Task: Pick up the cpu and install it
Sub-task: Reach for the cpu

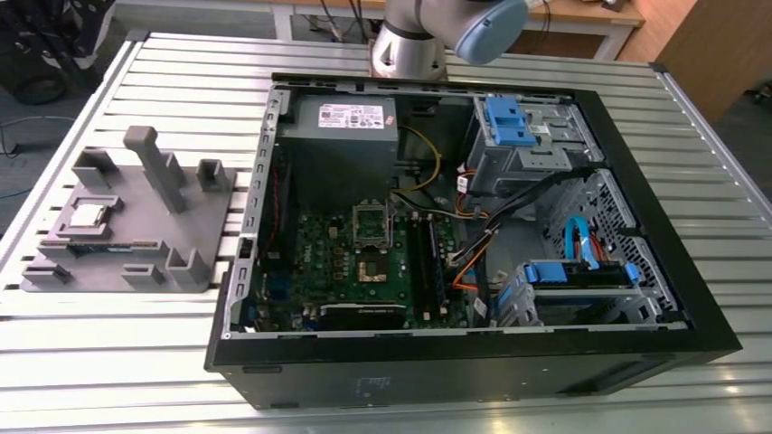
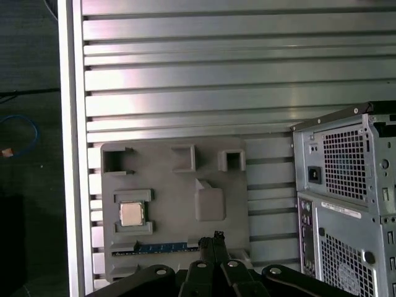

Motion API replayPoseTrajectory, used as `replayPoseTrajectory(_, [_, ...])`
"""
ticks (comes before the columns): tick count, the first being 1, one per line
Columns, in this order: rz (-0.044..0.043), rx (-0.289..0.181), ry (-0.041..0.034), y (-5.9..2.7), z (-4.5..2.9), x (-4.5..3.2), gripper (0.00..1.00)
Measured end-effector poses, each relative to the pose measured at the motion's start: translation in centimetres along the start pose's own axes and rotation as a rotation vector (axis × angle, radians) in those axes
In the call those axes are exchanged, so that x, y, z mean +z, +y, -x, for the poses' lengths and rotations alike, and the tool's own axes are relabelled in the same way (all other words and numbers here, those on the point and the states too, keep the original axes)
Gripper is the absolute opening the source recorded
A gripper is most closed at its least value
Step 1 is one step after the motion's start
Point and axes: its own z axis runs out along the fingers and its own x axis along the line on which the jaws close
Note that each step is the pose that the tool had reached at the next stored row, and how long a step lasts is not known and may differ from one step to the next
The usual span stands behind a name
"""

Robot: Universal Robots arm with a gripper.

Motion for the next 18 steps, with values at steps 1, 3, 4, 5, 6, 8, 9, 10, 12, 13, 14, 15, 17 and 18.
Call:
replayPoseTrajectory(1, [0.0001, 0.000, -0.0002, -0.02, -0.27, 0.00, 0.11])
replayPoseTrajectory(3, [0.0002, 0.000, -0.0008, -0.06, -0.81, 0.00, 0.11])
replayPoseTrajectory(4, [0.0001, 0.000, -0.0008, -0.09, -1.10, -0.01, 0.11])
replayPoseTrajectory(5, [0.0002, 0.000, -0.0011, -0.11, -1.39, -0.01, 0.11])
replayPoseTrajectory(6, [0.0001, 0.000, -0.0012, -0.12, -1.67, -0.02, 0.11])
replayPoseTrajectory(8, [0.0001, 0.000, -0.0015, -0.16, -2.17, -0.01, 0.11])
replayPoseTrajectory(9, [0.0002, 0.000, -0.0016, -0.18, -2.35, -0.01, 0.11])
replayPoseTrajectory(10, [0.0002, 0.000, -0.0017, -0.19, -2.53, 0.00, 0.11])
replayPoseTrajectory(12, [0.0001, 0.000, -0.0016, -0.22, -2.86, 0.03, 0.11])
replayPoseTrajectory(13, [0.0002, 0.000, -0.0017, -0.23, -3.02, 0.06, 0.11])
replayPoseTrajectory(14, [0.0002, 0.000, -0.0017, -0.25, -3.18, 0.10, 0.11])
replayPoseTrajectory(15, [0.0001, 0.000, -0.0016, -0.28, -3.32, 0.13, 0.11])
replayPoseTrajectory(17, [0.0001, 0.000, -0.0016, -0.36, -3.51, 0.23, 0.11])
replayPoseTrajectory(18, [0.0002, 0.000, -0.0017, -0.40, -3.56, 0.30, 0.11])
